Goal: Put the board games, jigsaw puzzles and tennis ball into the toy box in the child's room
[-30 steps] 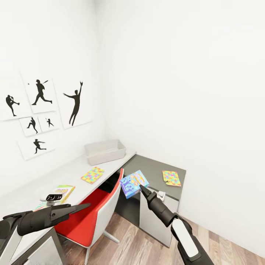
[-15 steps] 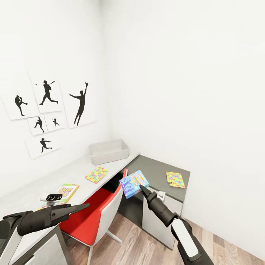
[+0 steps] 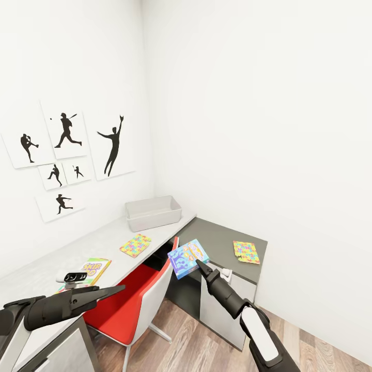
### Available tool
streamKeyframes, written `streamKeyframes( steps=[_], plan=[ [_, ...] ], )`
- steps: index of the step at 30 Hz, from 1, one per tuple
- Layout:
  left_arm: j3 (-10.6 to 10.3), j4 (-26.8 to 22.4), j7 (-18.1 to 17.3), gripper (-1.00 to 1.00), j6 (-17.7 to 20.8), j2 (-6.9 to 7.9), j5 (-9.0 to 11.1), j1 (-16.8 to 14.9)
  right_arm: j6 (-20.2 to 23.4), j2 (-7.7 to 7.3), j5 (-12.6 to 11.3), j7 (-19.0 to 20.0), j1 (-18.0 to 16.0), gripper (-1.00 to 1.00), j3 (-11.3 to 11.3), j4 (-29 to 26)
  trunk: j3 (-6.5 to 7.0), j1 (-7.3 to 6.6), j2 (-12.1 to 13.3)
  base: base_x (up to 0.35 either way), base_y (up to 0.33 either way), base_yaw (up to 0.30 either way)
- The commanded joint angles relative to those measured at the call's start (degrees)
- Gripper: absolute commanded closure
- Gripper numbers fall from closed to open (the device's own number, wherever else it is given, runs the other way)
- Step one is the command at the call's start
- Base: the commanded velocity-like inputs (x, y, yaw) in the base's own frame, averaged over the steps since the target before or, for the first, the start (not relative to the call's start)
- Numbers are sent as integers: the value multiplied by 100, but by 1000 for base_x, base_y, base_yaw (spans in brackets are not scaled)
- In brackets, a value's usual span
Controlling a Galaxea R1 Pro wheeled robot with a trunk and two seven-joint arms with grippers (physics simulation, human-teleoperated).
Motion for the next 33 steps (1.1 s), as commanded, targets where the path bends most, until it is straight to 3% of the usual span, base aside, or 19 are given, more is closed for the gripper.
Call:
streamKeyframes(
  steps=[1, 16, 33],
  plan=[
    [-2, 1, -22, -100, 61, 2, -2, 0, 44, 1, -57, -4, -2, 100, -4, 2, -2, 2, -4, 0, 0, 0],
    [-3, 0, -22, -100, 70, 1, -8, -1, 71, -93, -21, -456, -18, 100, -4, -92, -2, 2, -4, 26, -20, 0],
    [21, -3, -22, -100, 75, 2, -8, -5, 120, -95, -18, -510, -37, 100, -13, -94, -2, 2, -4, 58, -18, 0]
  ],
)
